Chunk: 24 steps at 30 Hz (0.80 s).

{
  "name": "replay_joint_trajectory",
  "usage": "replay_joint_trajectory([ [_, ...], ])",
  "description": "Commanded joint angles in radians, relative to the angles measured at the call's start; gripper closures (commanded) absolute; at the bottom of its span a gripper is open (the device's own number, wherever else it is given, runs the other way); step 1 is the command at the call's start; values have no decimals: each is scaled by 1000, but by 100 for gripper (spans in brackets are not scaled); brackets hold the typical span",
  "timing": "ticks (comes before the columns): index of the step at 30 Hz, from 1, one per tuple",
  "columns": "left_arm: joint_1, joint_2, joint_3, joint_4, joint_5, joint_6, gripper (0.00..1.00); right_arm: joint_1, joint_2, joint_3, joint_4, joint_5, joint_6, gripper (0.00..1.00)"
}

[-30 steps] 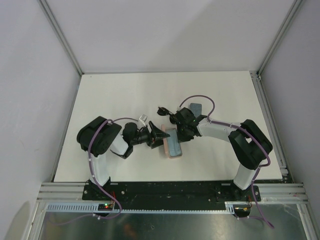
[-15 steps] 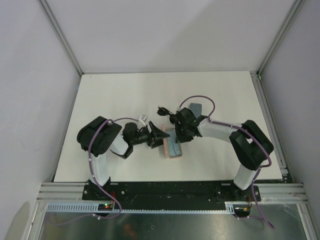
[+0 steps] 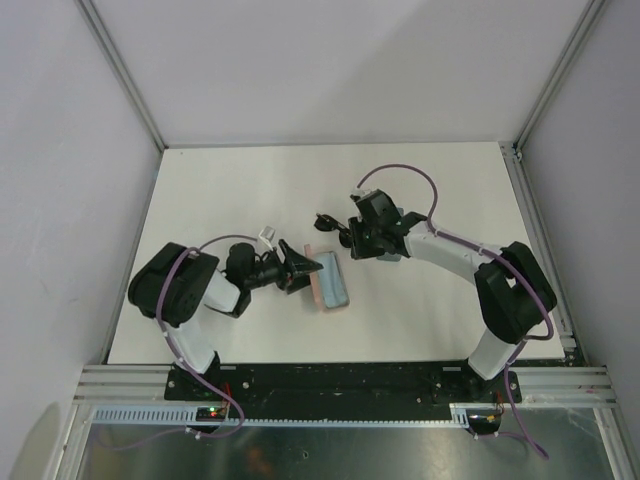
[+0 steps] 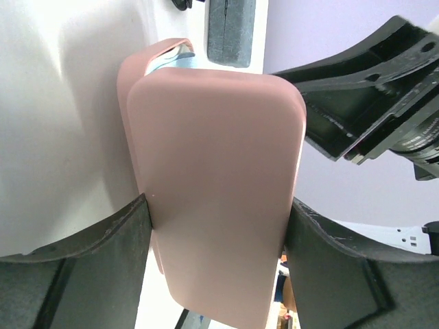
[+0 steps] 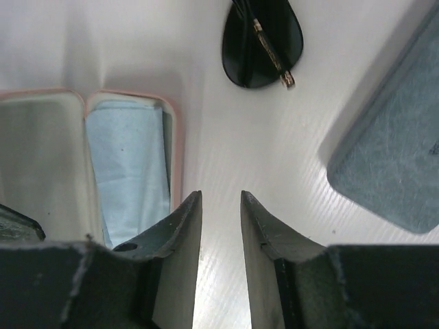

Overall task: Organize the sunglasses
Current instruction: Pick up the sunglasses from the center of the board.

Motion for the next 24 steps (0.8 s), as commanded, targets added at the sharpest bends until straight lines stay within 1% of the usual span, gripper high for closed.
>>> replay_joint_trajectory([
  [1, 50, -97, -11, -85, 64, 85, 52, 10, 21, 110, 84, 12, -153, 66],
  [7, 106, -161, 8, -244, 84, 174, 51, 14, 174, 285, 70, 80, -292, 65],
  [10, 121, -161, 20, -278, 96, 192, 51, 14, 280, 421, 10, 107, -323, 65],
  [14, 132, -152, 33, -297, 110, 202, 50, 17, 388, 546, -40, 113, -353, 64],
  [18, 141, -148, 38, -308, 116, 211, 50, 13, 460, 621, -69, 113, -385, 62],
  [24, 149, -143, 40, -314, 119, 220, 50, 5, 528, 676, -110, 105, -423, 62],
])
